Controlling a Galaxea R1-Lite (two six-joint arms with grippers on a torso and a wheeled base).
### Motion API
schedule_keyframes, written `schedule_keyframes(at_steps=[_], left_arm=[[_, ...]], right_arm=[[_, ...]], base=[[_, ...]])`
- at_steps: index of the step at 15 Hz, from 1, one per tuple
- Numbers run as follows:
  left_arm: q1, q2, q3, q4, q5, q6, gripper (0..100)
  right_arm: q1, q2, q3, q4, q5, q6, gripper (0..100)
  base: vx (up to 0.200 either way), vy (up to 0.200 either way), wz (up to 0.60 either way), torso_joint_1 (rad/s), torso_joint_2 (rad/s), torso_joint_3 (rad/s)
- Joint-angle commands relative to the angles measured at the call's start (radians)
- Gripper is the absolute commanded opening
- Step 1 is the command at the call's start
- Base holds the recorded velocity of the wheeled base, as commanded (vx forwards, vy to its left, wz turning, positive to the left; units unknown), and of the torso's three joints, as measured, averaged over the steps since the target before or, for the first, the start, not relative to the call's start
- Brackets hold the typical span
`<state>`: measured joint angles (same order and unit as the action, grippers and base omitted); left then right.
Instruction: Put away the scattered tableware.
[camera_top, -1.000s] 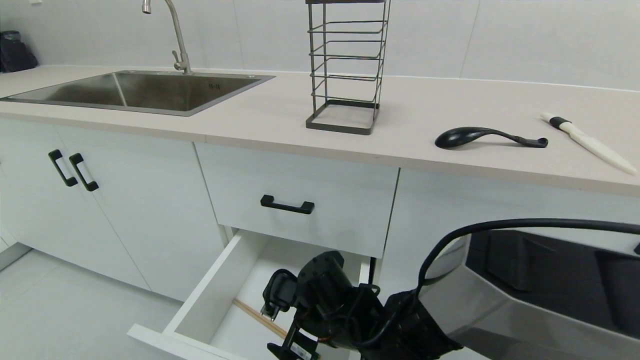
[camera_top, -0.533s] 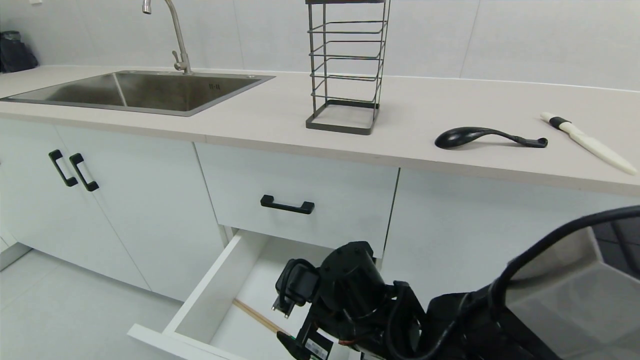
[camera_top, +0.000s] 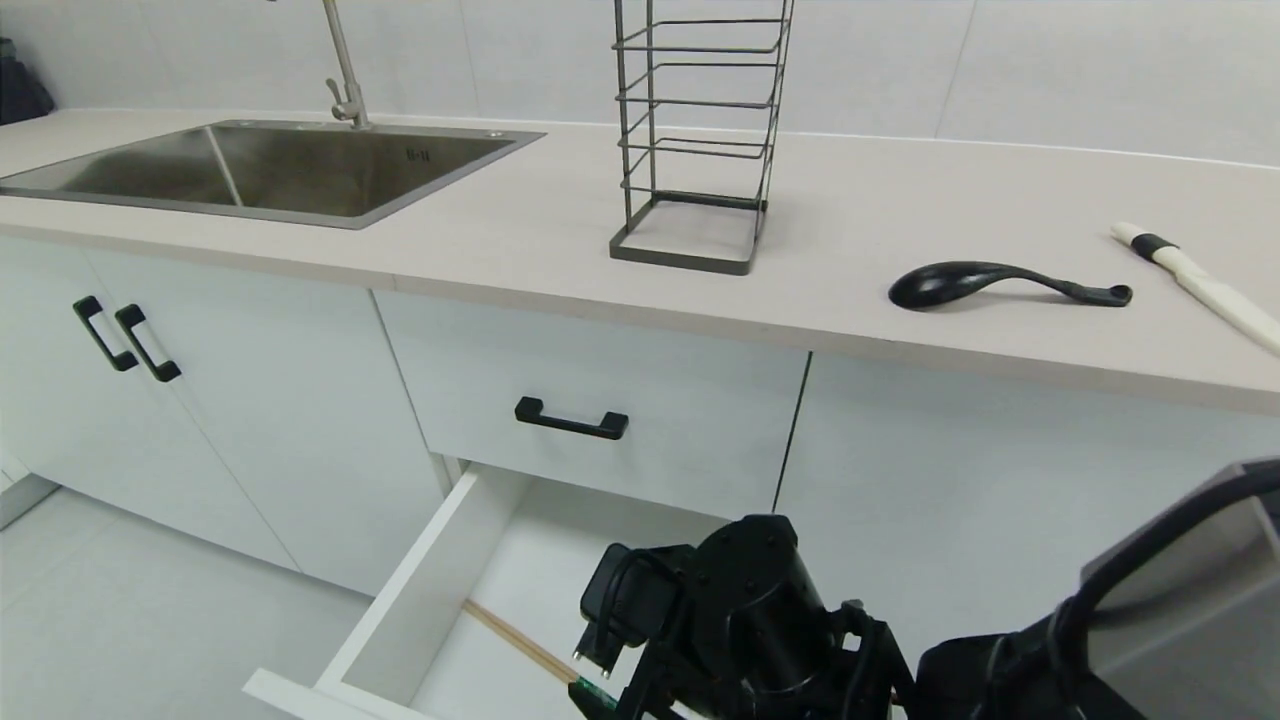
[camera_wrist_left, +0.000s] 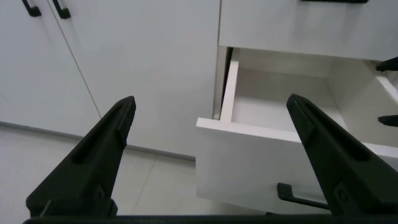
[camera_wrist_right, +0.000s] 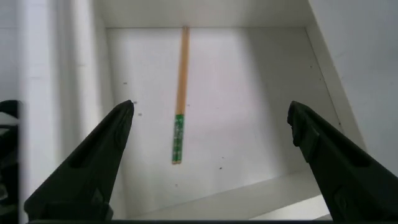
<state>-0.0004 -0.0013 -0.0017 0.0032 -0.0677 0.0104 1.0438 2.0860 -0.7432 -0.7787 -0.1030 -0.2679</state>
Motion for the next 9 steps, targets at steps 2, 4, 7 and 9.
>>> schedule_keyframes(at_steps=[2, 4, 7, 9], left_arm=[[0.000, 0.001, 0.000, -0.002, 0.000, 0.000, 100], [0.000, 0.001, 0.000, -0.002, 0.000, 0.000, 100], [0.000, 0.001, 0.000, -0.002, 0.000, 0.000, 100], [0.000, 0.001, 0.000, -0.002, 0.000, 0.000, 100]], right_arm=[[0.022, -0.009, -0.001, -0.001, 0.002, -0.001, 100], [0.031, -0.017, 0.001, 0.004, 0.000, -0.002, 100], [0.035, -0.018, 0.001, 0.006, 0.000, -0.001, 100], [0.035, -0.017, 0.001, 0.006, 0.000, -0.001, 100]], base=[[0.000, 0.000, 0.00, 0.225, -0.47, -0.256], [0.000, 0.000, 0.00, 0.198, -0.69, -0.227], [0.000, 0.000, 0.00, 0.118, -0.50, -0.238], [0.000, 0.000, 0.00, 0.171, -0.50, -0.234]])
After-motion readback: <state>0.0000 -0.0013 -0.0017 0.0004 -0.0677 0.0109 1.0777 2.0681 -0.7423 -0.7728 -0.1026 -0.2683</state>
